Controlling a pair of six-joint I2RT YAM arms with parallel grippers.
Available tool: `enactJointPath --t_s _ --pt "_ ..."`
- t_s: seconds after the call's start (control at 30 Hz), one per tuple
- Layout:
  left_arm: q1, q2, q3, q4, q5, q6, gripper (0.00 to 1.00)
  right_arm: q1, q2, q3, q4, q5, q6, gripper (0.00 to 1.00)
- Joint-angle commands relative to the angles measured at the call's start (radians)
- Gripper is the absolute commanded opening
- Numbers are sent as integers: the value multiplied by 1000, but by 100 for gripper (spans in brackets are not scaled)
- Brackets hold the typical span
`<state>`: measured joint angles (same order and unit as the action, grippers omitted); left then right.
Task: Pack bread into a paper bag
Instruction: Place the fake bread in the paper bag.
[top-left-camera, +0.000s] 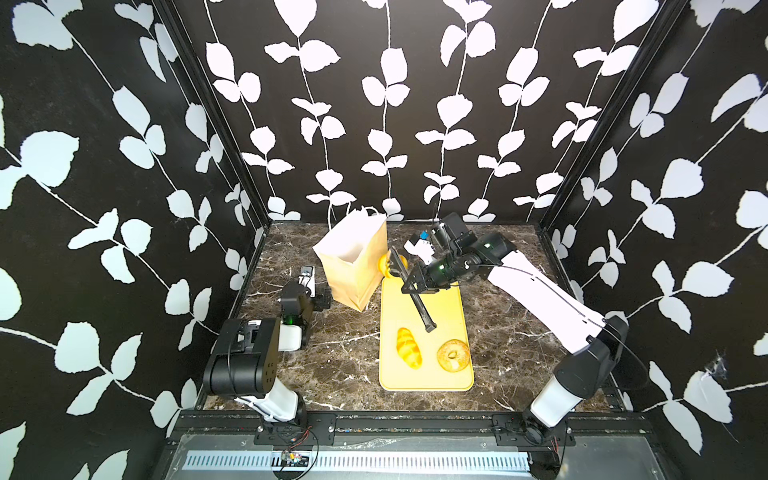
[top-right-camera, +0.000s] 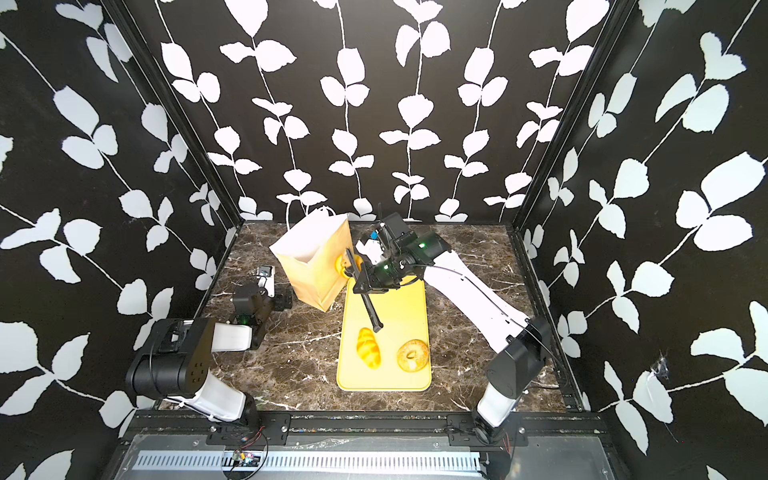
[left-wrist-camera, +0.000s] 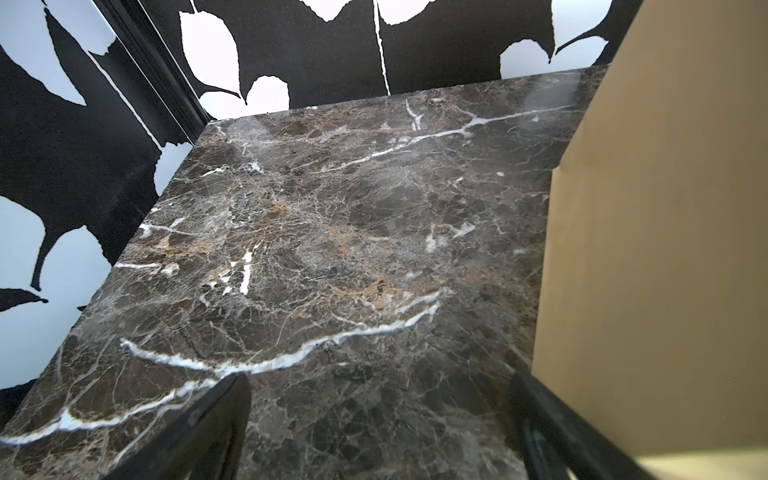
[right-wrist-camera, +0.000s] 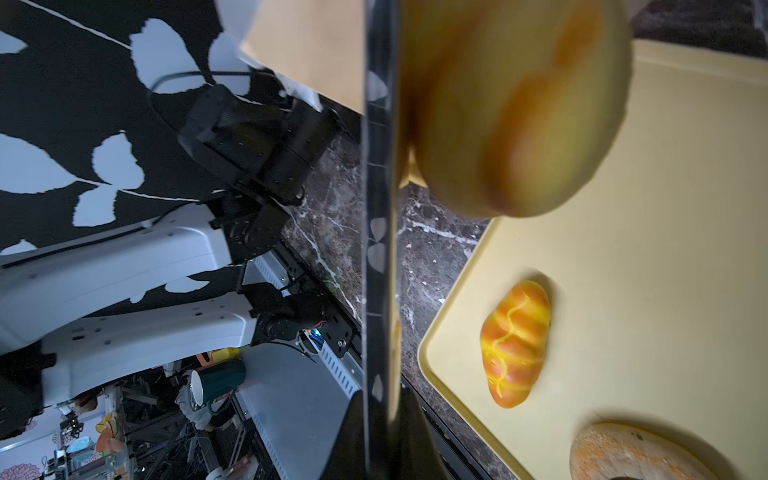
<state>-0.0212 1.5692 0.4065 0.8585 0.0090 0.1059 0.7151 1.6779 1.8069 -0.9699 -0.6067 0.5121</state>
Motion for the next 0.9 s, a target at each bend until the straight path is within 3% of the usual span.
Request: enactJointPath --t_s 0.0,0.3,0.7,0.87 --pt "-3 -18 11 -1 0 4 99 15 -12 89 12 -29 -12 0" --pt "-3 -18 11 -1 1 5 98 26 49 241 26 -73 -20 0" --pt "-3 -18 11 -2 1 5 98 52 346 667 -79 -143 -69 0" --pt "-3 -18 10 -2 0 4 99 53 399 673 -34 -166 -54 0"
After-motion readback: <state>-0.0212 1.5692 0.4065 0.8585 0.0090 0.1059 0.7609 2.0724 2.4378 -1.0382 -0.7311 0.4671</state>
